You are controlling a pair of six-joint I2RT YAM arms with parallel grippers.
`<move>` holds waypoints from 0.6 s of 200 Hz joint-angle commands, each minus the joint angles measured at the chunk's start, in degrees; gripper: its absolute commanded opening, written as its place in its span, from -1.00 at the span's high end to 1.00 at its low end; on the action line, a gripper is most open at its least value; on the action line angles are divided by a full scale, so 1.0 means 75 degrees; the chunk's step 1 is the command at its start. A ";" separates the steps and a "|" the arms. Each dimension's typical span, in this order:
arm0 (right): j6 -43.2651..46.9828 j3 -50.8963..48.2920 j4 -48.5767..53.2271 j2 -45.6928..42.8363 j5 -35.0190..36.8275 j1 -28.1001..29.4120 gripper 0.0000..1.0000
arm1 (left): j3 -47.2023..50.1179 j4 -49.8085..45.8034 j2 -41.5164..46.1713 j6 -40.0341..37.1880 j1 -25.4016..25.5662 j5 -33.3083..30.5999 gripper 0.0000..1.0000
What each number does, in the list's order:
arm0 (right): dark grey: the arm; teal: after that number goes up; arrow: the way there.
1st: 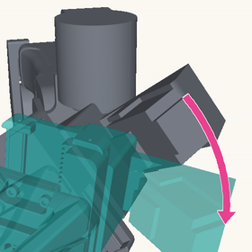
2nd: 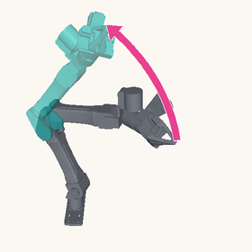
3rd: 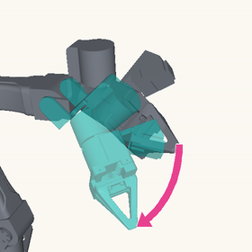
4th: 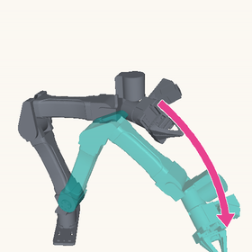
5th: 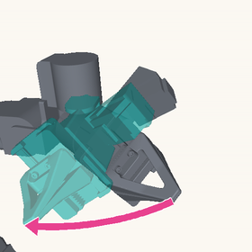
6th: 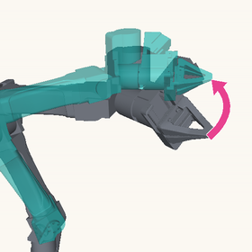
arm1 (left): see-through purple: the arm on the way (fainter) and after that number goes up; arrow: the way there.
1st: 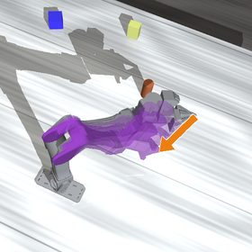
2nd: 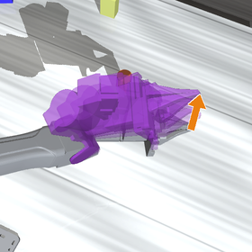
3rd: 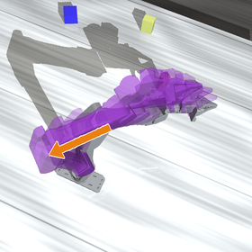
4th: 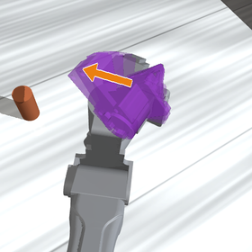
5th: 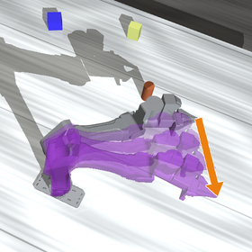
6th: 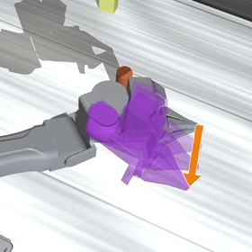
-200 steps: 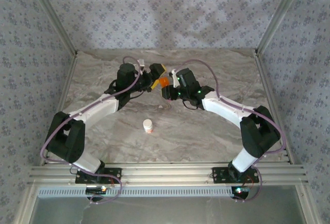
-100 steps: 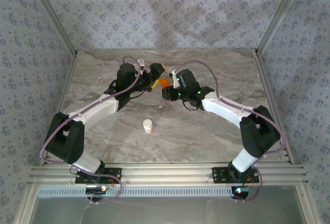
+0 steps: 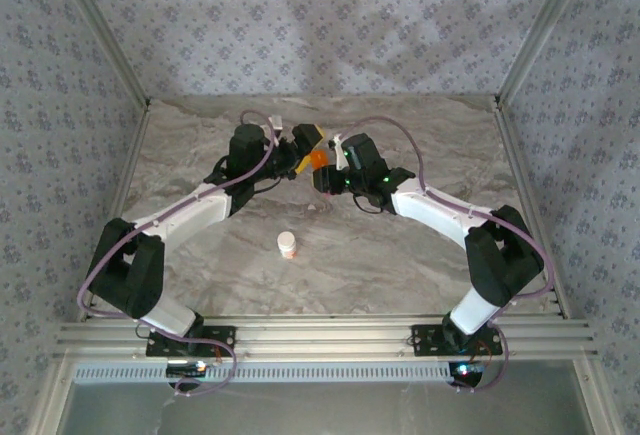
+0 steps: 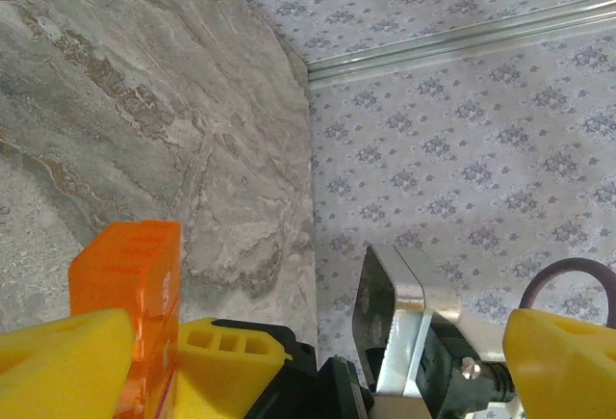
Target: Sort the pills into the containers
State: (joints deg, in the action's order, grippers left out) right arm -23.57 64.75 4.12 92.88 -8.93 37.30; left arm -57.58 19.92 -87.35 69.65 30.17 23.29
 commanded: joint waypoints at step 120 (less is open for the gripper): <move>-0.0277 -0.0139 -0.0344 0.0030 -0.0216 0.0167 0.43 | -0.0131 0.0342 -0.0122 0.0170 0.0155 -0.0058 -0.96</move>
State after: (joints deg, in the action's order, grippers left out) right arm -25.12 63.99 2.68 92.88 -9.80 37.54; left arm -57.17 19.97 -87.55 70.17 30.39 22.83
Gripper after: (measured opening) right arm 0.403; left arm 0.980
